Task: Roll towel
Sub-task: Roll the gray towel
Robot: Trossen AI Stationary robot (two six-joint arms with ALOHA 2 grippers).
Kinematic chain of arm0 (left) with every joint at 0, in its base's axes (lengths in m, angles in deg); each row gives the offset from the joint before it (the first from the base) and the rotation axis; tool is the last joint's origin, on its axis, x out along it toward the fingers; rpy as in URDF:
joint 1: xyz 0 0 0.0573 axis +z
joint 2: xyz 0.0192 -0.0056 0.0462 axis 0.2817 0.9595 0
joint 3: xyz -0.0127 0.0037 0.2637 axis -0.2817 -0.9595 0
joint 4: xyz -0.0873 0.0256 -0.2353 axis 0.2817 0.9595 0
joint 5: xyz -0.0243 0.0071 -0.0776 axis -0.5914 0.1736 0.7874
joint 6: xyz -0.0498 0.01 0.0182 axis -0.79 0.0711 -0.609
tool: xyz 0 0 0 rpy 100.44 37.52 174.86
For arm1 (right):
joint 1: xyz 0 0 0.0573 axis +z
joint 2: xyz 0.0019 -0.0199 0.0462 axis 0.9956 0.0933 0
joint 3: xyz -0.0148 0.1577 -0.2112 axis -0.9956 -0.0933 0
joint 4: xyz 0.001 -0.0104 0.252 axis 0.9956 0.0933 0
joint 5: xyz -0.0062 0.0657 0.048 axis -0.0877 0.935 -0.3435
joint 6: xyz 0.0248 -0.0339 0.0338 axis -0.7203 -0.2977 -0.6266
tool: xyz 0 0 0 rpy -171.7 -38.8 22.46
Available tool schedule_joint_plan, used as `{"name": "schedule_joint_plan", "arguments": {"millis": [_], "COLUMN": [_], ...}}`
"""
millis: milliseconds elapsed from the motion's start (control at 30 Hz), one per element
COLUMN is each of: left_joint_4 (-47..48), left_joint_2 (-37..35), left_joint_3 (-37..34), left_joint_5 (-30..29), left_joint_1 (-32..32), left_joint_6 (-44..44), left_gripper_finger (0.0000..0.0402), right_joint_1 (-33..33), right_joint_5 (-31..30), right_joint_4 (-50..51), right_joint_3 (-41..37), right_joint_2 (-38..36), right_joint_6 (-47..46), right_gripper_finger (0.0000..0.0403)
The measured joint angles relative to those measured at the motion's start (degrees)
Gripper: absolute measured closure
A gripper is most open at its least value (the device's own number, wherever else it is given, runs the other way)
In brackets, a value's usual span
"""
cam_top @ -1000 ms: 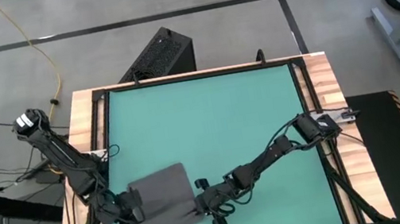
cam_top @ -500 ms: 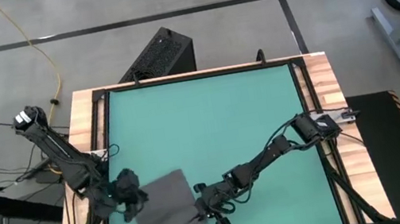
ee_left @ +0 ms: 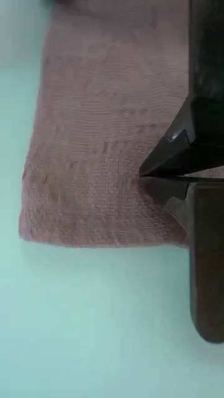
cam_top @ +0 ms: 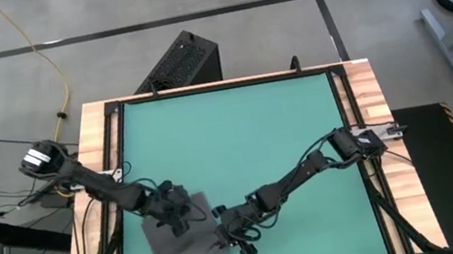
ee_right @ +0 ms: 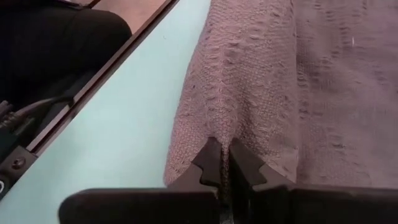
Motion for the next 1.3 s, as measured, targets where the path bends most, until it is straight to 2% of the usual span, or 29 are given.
{"name": "schedule_joint_plan", "arguments": {"millis": [100, 267, 633, 867, 967, 1167, 1300], "left_joint_4": [-0.6, -3.2, -1.4, -1.6, -2.6, -4.5, -11.6], "left_joint_2": [2.0, 0.9, -10.5, -14.2, -14.2, -14.2, -13.7], "left_joint_3": [0.1, 0.0, -0.1, -0.1, -0.1, -0.1, -0.1], "left_joint_5": [1.6, 2.4, 0.2, 2.8, 2.8, 2.8, 8.7], "left_joint_1": [2.2, 3.8, 5.2, 5.2, 5.2, 5.2, 3.8], "left_joint_6": [1.6, 5.6, 9.6, 10.0, 10.1, 10.9, 8.9], "left_gripper_finger": [0.0401, 0.0401, 0.0401, 0.0398, 0.038, 0.0316, 0.0279], "right_joint_1": [-0.4, -2.0, -5.5, -5.9, -6.1, -6.7, -7.5], "right_joint_5": [0.0, 3.0, 4.4, 4.7, 4.9, 8.6, 10.2], "right_joint_4": [-0.4, -2.5, -1.4, -1.1, -1.1, -0.6, 0.5], "right_joint_3": [0.0, 0.0, 0.0, 0.0, 0.0, 0.0, 0.0], "right_joint_2": [0.1, 1.1, 1.3, 1.3, 1.3, 1.3, 1.2], "right_joint_6": [0.2, -0.7, -6.9, -8.4, -9.9, -14.5, -19.4], "right_gripper_finger": [0.0379, 0.0379, 0.0378, 0.0378, 0.0378, 0.0378, 0.0377]}}
